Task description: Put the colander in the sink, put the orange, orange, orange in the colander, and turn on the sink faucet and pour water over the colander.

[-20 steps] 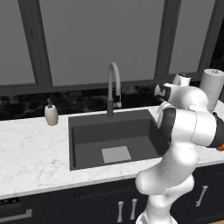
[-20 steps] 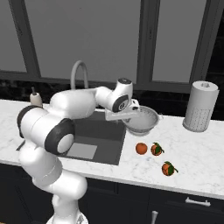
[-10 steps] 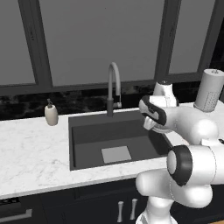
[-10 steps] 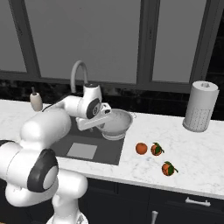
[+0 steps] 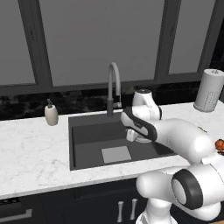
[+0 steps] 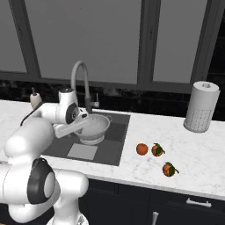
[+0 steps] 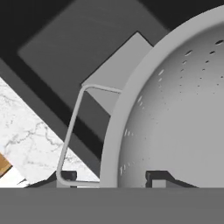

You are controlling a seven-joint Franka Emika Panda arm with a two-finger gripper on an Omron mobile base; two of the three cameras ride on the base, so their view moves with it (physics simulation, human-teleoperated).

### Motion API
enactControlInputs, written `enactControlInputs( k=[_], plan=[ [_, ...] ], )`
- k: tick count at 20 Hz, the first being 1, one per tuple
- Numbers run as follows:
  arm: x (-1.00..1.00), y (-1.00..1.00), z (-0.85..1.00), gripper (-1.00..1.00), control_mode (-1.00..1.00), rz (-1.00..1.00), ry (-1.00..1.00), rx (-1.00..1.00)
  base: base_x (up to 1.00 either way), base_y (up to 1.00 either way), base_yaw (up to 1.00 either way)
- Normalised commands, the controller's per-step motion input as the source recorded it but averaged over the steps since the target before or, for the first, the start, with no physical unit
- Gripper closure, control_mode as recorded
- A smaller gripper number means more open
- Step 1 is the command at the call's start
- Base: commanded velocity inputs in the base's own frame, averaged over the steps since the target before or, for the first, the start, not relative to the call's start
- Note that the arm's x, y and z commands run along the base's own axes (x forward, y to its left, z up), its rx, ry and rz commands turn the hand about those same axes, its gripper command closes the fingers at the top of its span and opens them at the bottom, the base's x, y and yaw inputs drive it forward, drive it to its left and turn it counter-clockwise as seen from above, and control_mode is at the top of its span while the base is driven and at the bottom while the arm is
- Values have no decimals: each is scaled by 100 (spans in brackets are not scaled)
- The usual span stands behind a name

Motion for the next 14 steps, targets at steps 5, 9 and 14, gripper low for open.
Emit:
enactControlInputs(
  k=[5, 9, 14],
  plan=[
    [0, 85, -17, 100, -100, 9, 5, 1, 0, 0, 0],
    [6, 44, -44, 100, -100, 0, 1, 1, 0, 0, 0],
    [8, 1, -58, 100, -100, 0, 0, 3, 0, 0, 0]
  ],
)
